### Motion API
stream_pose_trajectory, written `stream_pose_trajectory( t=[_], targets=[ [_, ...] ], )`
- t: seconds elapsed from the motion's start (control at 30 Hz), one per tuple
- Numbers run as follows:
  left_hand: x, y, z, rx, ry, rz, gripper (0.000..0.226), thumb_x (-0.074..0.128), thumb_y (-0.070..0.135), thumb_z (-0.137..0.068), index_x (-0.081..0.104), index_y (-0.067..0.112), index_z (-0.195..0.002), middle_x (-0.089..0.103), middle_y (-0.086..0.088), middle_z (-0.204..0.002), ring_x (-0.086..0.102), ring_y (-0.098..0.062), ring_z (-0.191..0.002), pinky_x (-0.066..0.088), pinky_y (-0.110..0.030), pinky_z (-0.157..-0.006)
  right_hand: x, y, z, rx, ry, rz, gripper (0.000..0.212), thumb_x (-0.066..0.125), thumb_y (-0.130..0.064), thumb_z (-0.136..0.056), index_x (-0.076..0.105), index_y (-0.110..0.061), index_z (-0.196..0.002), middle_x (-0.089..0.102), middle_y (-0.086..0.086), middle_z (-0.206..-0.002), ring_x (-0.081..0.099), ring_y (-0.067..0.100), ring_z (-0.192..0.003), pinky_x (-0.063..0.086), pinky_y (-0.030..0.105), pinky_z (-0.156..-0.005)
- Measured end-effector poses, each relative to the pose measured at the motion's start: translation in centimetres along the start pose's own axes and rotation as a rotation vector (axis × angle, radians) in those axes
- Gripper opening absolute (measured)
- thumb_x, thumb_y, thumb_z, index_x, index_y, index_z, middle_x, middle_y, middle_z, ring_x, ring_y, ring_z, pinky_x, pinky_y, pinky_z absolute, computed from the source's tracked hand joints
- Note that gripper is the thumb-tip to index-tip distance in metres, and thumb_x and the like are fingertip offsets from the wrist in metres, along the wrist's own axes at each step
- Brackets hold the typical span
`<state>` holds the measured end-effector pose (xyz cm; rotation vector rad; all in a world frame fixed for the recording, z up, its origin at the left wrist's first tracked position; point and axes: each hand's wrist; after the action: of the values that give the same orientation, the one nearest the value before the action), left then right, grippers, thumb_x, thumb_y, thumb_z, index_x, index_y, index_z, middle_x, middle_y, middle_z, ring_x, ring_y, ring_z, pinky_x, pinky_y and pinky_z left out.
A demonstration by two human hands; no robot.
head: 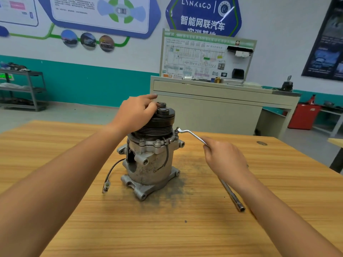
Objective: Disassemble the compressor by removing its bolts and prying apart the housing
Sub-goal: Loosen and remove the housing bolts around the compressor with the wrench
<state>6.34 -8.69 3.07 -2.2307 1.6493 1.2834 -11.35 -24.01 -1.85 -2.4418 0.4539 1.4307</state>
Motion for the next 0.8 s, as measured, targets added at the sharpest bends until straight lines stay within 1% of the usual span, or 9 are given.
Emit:
stream_pose_trajectory(
  t=[0.1,0.2,0.27,0.33,0.43,0.53,0.7,0.77,0.8],
  targets=[
    [0.2,0.5,0.7,-0.009,0.091,0.147,0.054,0.032,0.035,-0.081,0.062,0.017,-0.121,0.031,0.011,-0.151,0.042,-0.017,-0.128,0.032,-0.051,-0.108,-1.9,-0.9,-0.3,-0.119,-0.044,0.262,0.039,0.039,-0.004,-0.092,0.043,-0.019,-0.127,0.038,-0.001,-0.063,0.048,0.024,-0.068,0.036,0.032,-0.054],
    [0.8,0.6,1.2,-0.044,0.202,0.262,0.05,0.038,0.028,-0.082,0.055,0.015,-0.127,0.023,0.005,-0.155,0.029,-0.013,-0.136,0.026,-0.043,-0.113,-4.6,-2.4,-0.9,-0.233,-0.081,0.482,0.028,0.042,0.004,-0.088,0.048,-0.01,-0.112,0.028,0.0,-0.059,0.04,0.021,-0.06,0.032,0.028,-0.047],
    [1.2,0.3,1.0,-0.102,0.254,0.279,0.042,0.044,0.022,-0.089,0.052,0.014,-0.129,0.025,-0.001,-0.153,0.03,-0.013,-0.133,0.027,-0.028,-0.106,-6.0,-3.7,-1.3,-0.298,-0.12,0.609,0.019,0.044,0.006,-0.086,0.049,-0.009,-0.097,0.029,0.002,-0.059,0.032,0.019,-0.05,0.022,0.026,-0.041],
    [1.5,0.0,0.9,-0.168,0.254,0.312,0.039,0.044,0.016,-0.093,0.05,0.011,-0.131,0.037,-0.006,-0.146,0.039,-0.013,-0.123,0.029,-0.023,-0.096,-6.6,-4.3,-1.8,-0.338,-0.157,0.675,0.016,0.044,0.007,-0.086,0.048,-0.009,-0.09,0.031,0.003,-0.06,0.028,0.017,-0.047,0.02,0.027,-0.039],
    [1.6,0.0,0.9,-0.221,0.221,0.371,0.038,0.04,0.014,-0.094,0.05,0.008,-0.13,0.05,-0.009,-0.133,0.043,-0.01,-0.106,0.034,-0.022,-0.091,-6.3,-3.6,-2.6,-0.326,-0.201,0.63,0.021,0.04,-0.009,-0.091,0.055,-0.008,-0.106,0.035,0.0,-0.062,0.036,0.016,-0.051,0.026,0.025,-0.042],
    [1.8,0.1,0.8,-0.24,0.214,0.387,0.037,0.036,0.012,-0.096,0.049,0.007,-0.131,0.047,-0.011,-0.135,0.043,-0.016,-0.118,0.029,-0.018,-0.092,-5.7,-2.5,-3.2,-0.278,-0.282,0.578,0.03,0.032,-0.021,-0.095,0.051,-0.011,-0.117,0.035,-0.002,-0.063,0.042,0.018,-0.059,0.031,0.027,-0.049],
    [2.2,0.2,0.7,-0.276,0.232,0.446,0.039,0.034,0.012,-0.097,0.046,0.008,-0.134,0.04,-0.009,-0.14,0.038,-0.017,-0.127,0.022,-0.011,-0.089,-3.8,-1.7,-5.3,-0.235,-0.284,0.747,0.017,0.039,0.0,-0.089,0.051,-0.012,-0.088,0.039,-0.001,-0.062,0.039,0.015,-0.052,0.025,0.024,-0.042],
    [2.4,0.1,0.7,-0.28,0.245,0.46,0.039,0.034,0.012,-0.097,0.046,0.009,-0.134,0.041,-0.008,-0.141,0.038,-0.016,-0.127,0.023,-0.014,-0.091,-2.8,-1.6,-7.1,-0.216,-0.237,0.716,0.018,0.041,0.0,-0.09,0.054,-0.012,-0.093,0.049,-0.001,-0.071,0.046,0.019,-0.063,0.033,0.025,-0.05],
    [2.5,0.1,0.7,-0.278,0.258,0.469,0.039,0.034,0.011,-0.097,0.046,0.01,-0.134,0.041,-0.007,-0.141,0.038,-0.015,-0.127,0.023,-0.014,-0.092,-2.1,-1.5,-8.0,-0.221,-0.192,0.682,0.019,0.041,0.0,-0.09,0.055,-0.01,-0.099,0.057,0.001,-0.081,0.052,0.022,-0.072,0.039,0.028,-0.062]
  ],
)
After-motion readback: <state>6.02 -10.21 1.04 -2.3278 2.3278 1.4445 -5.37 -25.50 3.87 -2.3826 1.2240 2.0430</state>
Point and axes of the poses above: each hand's wrist, its own z-axis away from the middle knuckle, its own x-axis out of the palm, y = z × x
